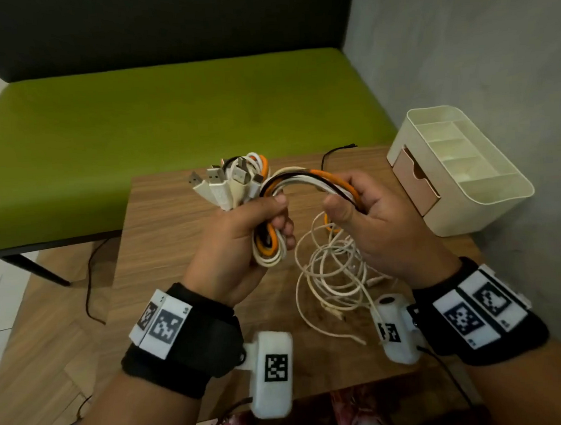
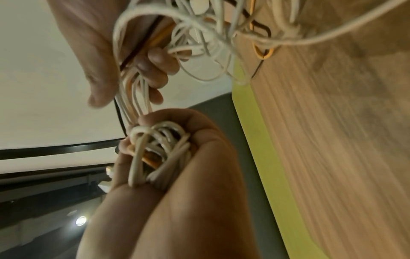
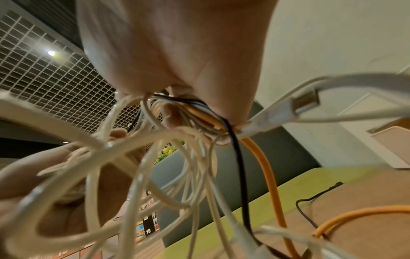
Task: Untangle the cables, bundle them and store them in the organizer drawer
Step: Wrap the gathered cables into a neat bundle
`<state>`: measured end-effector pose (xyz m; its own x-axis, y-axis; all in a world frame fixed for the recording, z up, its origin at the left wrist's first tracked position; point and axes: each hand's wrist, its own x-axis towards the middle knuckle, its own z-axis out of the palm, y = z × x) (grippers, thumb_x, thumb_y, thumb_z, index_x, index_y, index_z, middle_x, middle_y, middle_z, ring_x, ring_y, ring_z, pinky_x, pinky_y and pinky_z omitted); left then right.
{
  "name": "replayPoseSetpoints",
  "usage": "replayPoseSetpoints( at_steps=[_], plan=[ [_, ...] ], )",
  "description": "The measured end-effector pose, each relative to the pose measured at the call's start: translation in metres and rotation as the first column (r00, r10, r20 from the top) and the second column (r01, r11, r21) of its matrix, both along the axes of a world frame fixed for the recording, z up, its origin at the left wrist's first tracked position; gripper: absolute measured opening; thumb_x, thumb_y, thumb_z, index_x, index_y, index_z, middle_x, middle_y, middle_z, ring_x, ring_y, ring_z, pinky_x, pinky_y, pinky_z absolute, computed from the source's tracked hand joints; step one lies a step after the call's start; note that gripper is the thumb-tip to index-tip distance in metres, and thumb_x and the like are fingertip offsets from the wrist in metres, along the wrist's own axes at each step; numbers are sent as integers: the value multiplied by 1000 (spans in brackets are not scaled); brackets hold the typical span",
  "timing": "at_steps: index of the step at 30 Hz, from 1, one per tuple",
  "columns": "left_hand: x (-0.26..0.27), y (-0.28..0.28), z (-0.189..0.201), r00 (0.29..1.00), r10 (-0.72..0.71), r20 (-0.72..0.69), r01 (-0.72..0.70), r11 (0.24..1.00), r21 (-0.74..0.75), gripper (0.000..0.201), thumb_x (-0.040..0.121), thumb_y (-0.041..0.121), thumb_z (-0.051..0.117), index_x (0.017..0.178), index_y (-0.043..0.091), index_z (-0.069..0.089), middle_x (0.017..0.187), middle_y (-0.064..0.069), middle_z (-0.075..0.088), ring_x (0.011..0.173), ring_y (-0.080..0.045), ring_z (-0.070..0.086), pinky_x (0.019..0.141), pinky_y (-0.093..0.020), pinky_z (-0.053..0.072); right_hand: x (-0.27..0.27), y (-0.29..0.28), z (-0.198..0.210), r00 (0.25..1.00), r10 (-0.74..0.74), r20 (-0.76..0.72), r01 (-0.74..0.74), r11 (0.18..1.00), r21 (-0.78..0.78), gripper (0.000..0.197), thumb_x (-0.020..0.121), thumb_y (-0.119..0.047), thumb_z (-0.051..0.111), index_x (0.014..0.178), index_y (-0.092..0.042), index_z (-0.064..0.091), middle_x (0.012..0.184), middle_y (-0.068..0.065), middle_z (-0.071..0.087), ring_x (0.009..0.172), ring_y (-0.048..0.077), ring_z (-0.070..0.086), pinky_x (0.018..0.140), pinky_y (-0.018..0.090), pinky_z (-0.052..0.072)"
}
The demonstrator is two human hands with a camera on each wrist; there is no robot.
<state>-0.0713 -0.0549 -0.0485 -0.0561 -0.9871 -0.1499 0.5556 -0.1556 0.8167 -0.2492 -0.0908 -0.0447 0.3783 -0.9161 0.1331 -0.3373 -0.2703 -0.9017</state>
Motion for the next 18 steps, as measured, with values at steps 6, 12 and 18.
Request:
replayPoseSetpoints(
  at_steps=[6, 12, 18],
  plan=[
    [-19, -1, -4, 997, 48, -60, -42, 995, 89, 28, 74, 6, 71, 100, 4, 62, 80, -6, 66, 57, -12, 57, 51, -25, 47, 11, 3, 0, 986, -167, -17, 166, 985, -43, 26, 101, -46, 44, 93, -29, 62, 61, -13, 52, 56, 3, 47, 55, 26, 38],
    [-30, 2, -2, 994, 45, -102, -38, 996, 77, 41, 77, 7, 62, 115, -6, 63, 65, -5, 66, 57, -13, 64, 53, -24, 50, 20, 13, 1, 983, -162, -88, 159, 986, -40, 45, 99, -57, 33, 98, -21, 60, 81, -8, 65, 78, 1, 59, 65, 18, 45],
    [-29, 2, -1, 996, 77, -34, -75, 996, 53, 23, 82, -4, 56, 102, -2, 67, 74, -8, 68, 57, -12, 64, 53, -22, 50, 23, 13, -5, 994, -91, 55, 86, 993, 82, 65, 98, -61, 18, 114, -24, 68, 105, -5, 72, 104, 8, 66, 94, 38, 50]
  ],
)
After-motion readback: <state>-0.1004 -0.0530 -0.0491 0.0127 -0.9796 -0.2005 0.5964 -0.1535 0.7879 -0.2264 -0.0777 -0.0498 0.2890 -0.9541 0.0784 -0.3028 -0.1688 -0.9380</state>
